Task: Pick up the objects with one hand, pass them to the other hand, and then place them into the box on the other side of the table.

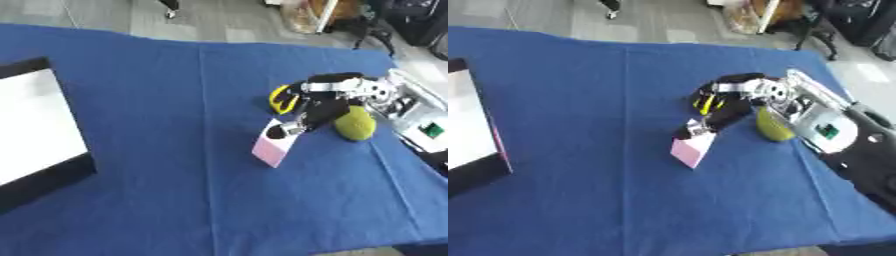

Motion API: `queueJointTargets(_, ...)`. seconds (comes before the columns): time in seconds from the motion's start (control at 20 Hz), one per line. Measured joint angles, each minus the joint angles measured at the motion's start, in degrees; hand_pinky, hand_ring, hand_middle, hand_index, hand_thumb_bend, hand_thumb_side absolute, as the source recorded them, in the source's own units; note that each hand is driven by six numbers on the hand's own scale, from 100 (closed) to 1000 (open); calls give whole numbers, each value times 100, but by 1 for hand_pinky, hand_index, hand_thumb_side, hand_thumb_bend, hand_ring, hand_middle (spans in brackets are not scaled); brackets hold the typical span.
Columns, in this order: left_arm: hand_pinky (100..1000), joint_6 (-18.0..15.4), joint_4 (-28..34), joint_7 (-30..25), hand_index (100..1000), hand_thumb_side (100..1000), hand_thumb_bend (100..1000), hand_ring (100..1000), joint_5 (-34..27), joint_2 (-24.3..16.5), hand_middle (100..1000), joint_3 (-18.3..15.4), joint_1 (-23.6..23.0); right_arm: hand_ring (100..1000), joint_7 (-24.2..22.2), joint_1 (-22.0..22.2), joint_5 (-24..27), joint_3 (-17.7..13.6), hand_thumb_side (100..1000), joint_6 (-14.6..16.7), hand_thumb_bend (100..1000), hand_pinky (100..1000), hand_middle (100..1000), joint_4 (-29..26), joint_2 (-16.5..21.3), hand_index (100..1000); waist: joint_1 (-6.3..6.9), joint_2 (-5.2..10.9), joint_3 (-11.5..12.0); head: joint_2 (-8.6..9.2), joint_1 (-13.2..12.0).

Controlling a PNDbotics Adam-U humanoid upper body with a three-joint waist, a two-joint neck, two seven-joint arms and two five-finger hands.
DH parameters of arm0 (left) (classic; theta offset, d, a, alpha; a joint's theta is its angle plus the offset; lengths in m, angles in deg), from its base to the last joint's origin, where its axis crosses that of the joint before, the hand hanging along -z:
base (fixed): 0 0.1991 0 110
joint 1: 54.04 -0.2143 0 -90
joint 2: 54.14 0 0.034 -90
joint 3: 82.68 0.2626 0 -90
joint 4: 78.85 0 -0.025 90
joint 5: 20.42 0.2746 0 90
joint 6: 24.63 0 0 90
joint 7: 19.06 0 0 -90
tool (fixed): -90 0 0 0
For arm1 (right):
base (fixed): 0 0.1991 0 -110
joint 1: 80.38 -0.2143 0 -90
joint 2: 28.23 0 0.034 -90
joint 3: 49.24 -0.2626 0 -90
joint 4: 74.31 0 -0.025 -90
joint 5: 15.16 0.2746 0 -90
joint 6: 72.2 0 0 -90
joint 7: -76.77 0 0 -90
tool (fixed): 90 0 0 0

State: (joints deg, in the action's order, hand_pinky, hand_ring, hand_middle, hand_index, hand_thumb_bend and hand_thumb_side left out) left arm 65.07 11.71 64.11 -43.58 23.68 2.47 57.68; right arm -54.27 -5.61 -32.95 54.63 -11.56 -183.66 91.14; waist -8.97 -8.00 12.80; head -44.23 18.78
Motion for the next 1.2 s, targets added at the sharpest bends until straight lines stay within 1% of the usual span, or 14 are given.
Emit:
queueJointTargets(0.3, 1000, 7, 0, 4, 721, 819, 149, 912, 5, 0, 721, 0, 0, 824, -55, 13, -157, 0, 659, 93, 618, 829, 833, 224, -29, 929, 0, -25, 6, 0, 8)
queueJointTargets(0.65, 1000, 16, 0, -3, 721, 822, 149, 912, 7, 1, 721, 1, 0, 825, -57, 53, -317, 0, 677, 143, 615, 831, 835, 418, -91, 930, 0, -34, 8, 0, 32)
queueJointTargets(1.2, 1000, 30, 0, -17, 721, 823, 149, 912, 23, 1, 722, 10, 0, 827, -129, 59, -332, 2, 711, 226, 589, 832, 835, 488, -128, 932, 0, -63, 8, 0, 32)
